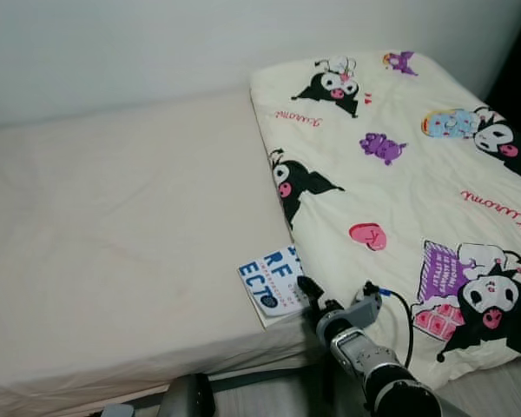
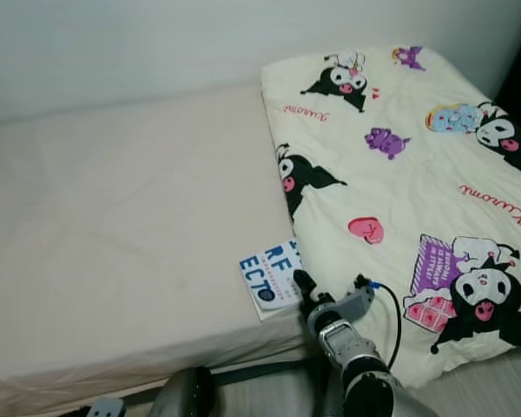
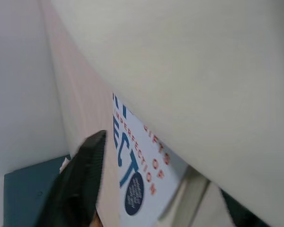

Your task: Clean up the room

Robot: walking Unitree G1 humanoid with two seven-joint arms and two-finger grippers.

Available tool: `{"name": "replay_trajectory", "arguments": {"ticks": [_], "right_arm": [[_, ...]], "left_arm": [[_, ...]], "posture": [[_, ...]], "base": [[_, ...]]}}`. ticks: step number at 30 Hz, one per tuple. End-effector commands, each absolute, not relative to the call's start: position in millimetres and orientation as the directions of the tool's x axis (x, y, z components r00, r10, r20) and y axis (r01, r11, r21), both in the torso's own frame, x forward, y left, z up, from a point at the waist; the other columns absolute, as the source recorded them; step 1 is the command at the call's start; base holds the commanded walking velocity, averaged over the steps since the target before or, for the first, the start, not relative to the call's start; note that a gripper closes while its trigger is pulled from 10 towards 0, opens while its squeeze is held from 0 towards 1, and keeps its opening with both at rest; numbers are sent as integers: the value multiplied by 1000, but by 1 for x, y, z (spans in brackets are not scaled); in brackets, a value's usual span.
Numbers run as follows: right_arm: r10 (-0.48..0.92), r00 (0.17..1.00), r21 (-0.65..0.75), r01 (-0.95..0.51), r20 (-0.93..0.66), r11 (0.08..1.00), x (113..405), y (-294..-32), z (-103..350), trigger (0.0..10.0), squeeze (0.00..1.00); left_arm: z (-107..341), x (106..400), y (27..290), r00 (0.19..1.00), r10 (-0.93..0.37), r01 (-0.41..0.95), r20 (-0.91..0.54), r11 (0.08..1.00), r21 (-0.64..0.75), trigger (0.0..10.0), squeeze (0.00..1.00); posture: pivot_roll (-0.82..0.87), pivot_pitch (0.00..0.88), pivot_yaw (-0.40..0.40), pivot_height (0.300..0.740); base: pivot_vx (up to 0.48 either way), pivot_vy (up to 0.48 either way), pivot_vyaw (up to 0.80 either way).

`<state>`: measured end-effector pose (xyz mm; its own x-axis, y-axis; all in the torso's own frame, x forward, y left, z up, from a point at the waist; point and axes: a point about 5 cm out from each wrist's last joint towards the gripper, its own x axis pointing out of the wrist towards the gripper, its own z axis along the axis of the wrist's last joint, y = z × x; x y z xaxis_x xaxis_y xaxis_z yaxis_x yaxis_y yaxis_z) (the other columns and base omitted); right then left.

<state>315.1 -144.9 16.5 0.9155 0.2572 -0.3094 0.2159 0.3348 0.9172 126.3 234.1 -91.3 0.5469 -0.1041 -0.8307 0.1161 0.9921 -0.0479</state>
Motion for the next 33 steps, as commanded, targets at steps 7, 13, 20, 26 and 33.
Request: {"name": "replay_trajectory", "arguments": {"ticks": [7, 13, 20, 26, 33], "right_arm": [[297, 932, 934, 96, -206, 344, 327, -138, 33, 0, 0], [294, 940, 939, 65, -171, 339, 329, -140, 37, 0, 0], [294, 951, 949, -2, -96, 316, 335, -143, 47, 0, 0], [419, 907, 927, -192, 42, 323, 344, -130, 67, 0, 0], [677, 695, 824, -516, 242, 235, 346, -94, 96, 0, 0]], "left_arm": [[-90, 124, 242, 559, -78, 84, -825, 996, -37, 10000, 0], [-87, 136, 237, 587, -83, 81, -805, 996, -44, 10000, 0], [-84, 145, 236, 606, -86, 83, -791, 996, -44, 10000, 0], [-69, 174, 243, 706, -26, -11, -708, 999, -48, 10000, 0], [-1, 257, 272, 900, 130, -153, -415, 988, -24, 10000, 0]], "posture": [[72, 240, 80, 581], [63, 224, 77, 581], [50, 198, 69, 581], [35, 170, 55, 581], [20, 133, 38, 581]], "base": [[0, 0, 0], [0, 0, 0], [0, 0, 0], [0, 0, 0], [0, 0, 0]]}}
